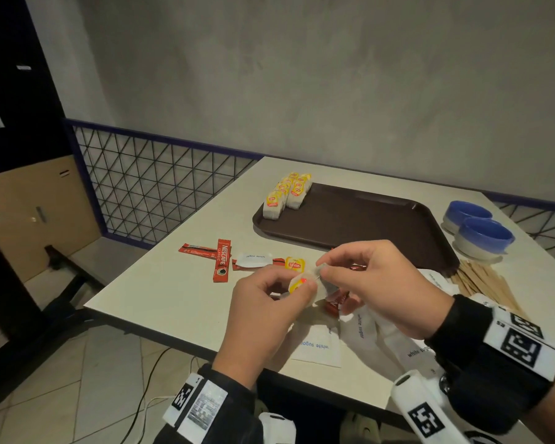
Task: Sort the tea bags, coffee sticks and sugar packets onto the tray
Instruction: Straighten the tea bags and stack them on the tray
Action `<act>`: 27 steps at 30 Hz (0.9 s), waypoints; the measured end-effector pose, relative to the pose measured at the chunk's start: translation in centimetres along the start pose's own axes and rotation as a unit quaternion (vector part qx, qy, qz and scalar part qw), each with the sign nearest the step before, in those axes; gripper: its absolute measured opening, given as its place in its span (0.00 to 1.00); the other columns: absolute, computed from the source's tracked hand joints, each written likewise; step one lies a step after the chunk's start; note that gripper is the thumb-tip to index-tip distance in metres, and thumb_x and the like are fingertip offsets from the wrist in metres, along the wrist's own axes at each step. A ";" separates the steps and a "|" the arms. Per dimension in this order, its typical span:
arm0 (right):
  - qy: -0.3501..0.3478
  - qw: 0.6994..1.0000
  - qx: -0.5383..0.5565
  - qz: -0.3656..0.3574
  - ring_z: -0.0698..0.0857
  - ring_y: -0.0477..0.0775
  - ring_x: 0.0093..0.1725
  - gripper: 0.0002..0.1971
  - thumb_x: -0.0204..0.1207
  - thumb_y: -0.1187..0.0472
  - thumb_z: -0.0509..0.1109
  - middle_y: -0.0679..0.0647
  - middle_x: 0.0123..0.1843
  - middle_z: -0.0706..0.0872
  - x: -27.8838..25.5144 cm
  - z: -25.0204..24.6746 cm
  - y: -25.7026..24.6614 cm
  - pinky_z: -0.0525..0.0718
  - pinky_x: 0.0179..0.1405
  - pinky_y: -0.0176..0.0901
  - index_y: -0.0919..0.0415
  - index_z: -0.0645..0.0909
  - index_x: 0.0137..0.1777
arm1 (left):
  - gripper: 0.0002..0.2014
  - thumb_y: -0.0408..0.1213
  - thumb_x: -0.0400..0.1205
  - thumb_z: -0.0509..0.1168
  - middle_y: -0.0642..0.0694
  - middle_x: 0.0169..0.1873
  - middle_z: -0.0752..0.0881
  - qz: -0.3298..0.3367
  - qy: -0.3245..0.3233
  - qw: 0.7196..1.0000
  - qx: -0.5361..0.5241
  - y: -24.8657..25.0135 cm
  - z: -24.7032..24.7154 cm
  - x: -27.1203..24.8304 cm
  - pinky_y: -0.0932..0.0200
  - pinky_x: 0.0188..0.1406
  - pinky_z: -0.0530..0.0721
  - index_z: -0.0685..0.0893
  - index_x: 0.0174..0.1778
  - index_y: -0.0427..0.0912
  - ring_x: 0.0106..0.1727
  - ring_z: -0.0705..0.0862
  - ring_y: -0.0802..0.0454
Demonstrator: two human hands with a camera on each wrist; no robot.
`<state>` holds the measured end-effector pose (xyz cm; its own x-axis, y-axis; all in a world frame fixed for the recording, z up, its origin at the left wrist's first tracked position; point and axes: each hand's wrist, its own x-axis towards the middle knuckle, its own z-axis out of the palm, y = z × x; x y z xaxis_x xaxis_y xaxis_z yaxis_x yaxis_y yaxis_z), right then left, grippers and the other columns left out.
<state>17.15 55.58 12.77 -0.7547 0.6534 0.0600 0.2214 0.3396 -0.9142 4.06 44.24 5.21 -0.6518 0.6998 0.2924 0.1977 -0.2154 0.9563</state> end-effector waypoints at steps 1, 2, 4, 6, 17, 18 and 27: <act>0.004 1.000 0.004 0.000 0.89 0.57 0.33 0.03 0.80 0.65 0.76 0.67 0.45 0.89 0.0 0.0 -0.1 0.87 0.29 0.44 0.63 0.92 0.48 | 0.02 0.40 0.78 0.79 0.54 0.39 0.91 -0.005 0.004 1.000 0.000 0.0 0.0 0.0 0.48 0.47 0.93 0.95 0.42 0.52 0.47 0.89 0.53; 0.008 1.000 0.005 -0.001 0.89 0.58 0.33 0.03 0.80 0.65 0.76 0.69 0.45 0.89 -0.1 0.1 -0.1 0.88 0.29 0.44 0.63 0.92 0.49 | 0.02 0.40 0.78 0.79 0.54 0.40 0.91 -0.008 0.009 1.000 0.000 0.0 0.0 0.0 0.44 0.48 0.93 0.95 0.43 0.53 0.48 0.89 0.51; 0.013 1.000 0.002 -0.006 0.89 0.66 0.34 0.03 0.79 0.64 0.77 0.69 0.46 0.88 -0.1 0.1 -0.1 0.90 0.31 0.49 0.63 0.92 0.49 | 0.03 0.39 0.78 0.80 0.52 0.40 0.92 -0.012 0.019 1.000 -0.007 -0.1 0.0 0.1 0.41 0.49 0.93 0.95 0.43 0.54 0.49 0.90 0.48; 0.015 1.000 -0.001 -0.007 0.89 0.74 0.40 0.03 0.78 0.65 0.78 0.69 0.45 0.89 -0.1 0.2 0.0 0.92 0.34 0.54 0.62 0.92 0.50 | 0.04 0.39 0.78 0.79 0.52 0.40 0.92 -0.016 0.023 0.999 -0.015 -0.1 0.0 0.2 0.41 0.50 0.93 0.95 0.42 0.54 0.50 0.90 0.47; -0.018 0.997 0.054 0.057 0.87 0.55 0.34 0.08 0.77 0.64 0.79 0.71 0.42 0.88 0.3 0.7 0.6 0.86 0.29 0.47 0.67 0.89 0.52 | 0.07 0.36 0.81 0.76 0.48 0.39 0.92 -0.018 0.026 0.999 -0.031 -0.1 -0.2 0.2 0.51 0.44 0.93 0.95 0.39 0.52 0.48 0.91 0.44; -0.025 0.996 0.064 0.062 0.87 0.56 0.34 0.08 0.78 0.64 0.78 0.70 0.41 0.88 0.2 0.7 0.6 0.87 0.29 0.47 0.69 0.88 0.52 | 0.07 0.35 0.81 0.76 0.48 0.39 0.92 -0.019 0.027 0.999 -0.036 -0.1 -0.2 0.2 0.56 0.41 0.92 0.95 0.39 0.51 0.47 0.91 0.44; -0.051 0.997 0.042 0.035 0.90 0.61 0.39 0.06 0.82 0.66 0.74 0.70 0.46 0.90 0.2 0.3 0.7 0.89 0.39 0.55 0.70 0.84 0.54 | 0.07 0.32 0.83 0.74 0.46 0.39 0.93 -0.059 0.018 0.994 -0.089 0.3 -0.5 0.3 0.64 0.38 0.88 0.95 0.41 0.43 0.43 0.92 0.52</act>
<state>16.95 55.72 12.06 -0.7987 0.6002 -0.0427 0.2265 0.2341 -0.9455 3.58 44.03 5.59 -0.6897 0.7028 0.1745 -0.0126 -0.2527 0.9675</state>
